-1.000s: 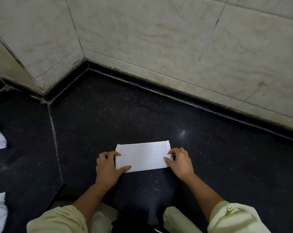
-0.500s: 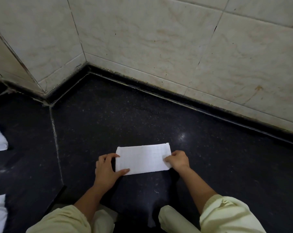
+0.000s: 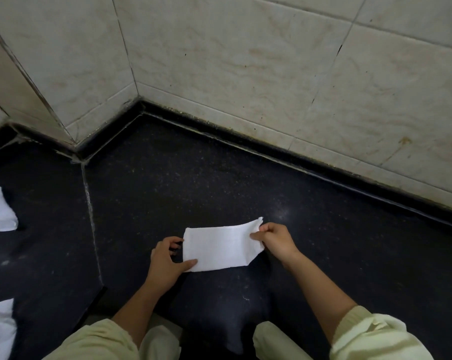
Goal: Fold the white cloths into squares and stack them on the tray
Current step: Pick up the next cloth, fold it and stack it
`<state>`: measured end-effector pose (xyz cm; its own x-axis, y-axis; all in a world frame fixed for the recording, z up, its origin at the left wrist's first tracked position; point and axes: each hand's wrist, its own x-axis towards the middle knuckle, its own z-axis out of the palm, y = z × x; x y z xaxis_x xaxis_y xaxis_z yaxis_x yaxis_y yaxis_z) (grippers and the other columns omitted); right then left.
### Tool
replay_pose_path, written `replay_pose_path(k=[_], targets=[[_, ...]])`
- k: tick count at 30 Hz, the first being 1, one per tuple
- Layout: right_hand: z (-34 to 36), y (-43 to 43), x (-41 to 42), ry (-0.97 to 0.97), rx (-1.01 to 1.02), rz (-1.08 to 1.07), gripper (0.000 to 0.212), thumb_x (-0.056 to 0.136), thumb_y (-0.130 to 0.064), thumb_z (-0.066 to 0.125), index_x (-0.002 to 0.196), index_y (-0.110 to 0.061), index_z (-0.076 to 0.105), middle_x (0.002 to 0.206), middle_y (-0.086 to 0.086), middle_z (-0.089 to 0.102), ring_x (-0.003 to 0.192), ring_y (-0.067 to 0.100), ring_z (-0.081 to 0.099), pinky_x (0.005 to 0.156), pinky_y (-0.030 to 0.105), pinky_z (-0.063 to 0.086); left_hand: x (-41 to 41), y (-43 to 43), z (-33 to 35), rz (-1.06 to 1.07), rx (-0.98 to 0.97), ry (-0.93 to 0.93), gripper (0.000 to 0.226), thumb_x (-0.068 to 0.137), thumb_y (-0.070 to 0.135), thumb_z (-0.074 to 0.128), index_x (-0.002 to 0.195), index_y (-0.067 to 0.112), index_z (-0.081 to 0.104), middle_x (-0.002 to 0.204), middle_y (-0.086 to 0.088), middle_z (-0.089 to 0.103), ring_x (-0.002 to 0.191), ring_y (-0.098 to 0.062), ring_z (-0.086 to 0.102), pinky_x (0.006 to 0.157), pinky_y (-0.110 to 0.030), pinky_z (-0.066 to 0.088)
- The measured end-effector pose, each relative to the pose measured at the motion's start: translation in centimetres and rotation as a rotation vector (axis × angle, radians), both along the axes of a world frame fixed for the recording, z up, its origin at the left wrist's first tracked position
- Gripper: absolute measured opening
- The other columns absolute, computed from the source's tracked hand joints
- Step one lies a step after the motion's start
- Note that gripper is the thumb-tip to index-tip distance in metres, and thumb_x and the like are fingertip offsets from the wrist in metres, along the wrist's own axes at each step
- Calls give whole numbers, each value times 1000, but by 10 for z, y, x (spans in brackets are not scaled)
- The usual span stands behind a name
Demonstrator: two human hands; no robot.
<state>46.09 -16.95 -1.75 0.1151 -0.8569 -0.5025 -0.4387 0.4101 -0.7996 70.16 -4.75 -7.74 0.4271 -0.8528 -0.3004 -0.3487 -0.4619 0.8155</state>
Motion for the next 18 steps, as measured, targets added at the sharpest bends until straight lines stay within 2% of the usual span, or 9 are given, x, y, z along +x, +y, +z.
replay_pose_path(k=[4, 9, 15, 18], targets=[[18, 0, 20, -11, -27, 145, 15, 80, -5, 69, 75, -9, 56, 76, 4, 62, 71, 14, 59, 65, 25, 48, -1, 0, 2, 2, -11, 15, 59, 64, 18, 89, 110, 25, 53, 108, 1, 49, 103, -18, 47, 81, -25, 39], [23, 9, 52, -16, -12, 286, 18, 81, -7, 72, 75, -12, 56, 68, -2, 57, 59, 7, 55, 57, 17, 44, -1, 0, 1, 11, -2, 7, 61, 62, 21, 89, 110, 27, 52, 107, 4, 48, 103, -16, 47, 82, -23, 39], [4, 25, 90, 30, 35, 366, 25, 83, -7, 71, 66, -17, 55, 68, -3, 58, 60, 8, 56, 63, 22, 49, 0, 2, 0, 13, -11, 20, 57, 67, 23, 86, 113, 28, 53, 108, 8, 49, 102, -11, 46, 78, -17, 38], [-8, 30, 106, 114, 35, 399, 21, 85, -12, 68, 69, -14, 55, 73, 0, 61, 70, 12, 58, 73, 27, 49, 0, 2, -2, 5, -18, 20, 46, 78, 20, 78, 117, 24, 55, 110, 7, 49, 106, -12, 46, 80, -17, 37]])
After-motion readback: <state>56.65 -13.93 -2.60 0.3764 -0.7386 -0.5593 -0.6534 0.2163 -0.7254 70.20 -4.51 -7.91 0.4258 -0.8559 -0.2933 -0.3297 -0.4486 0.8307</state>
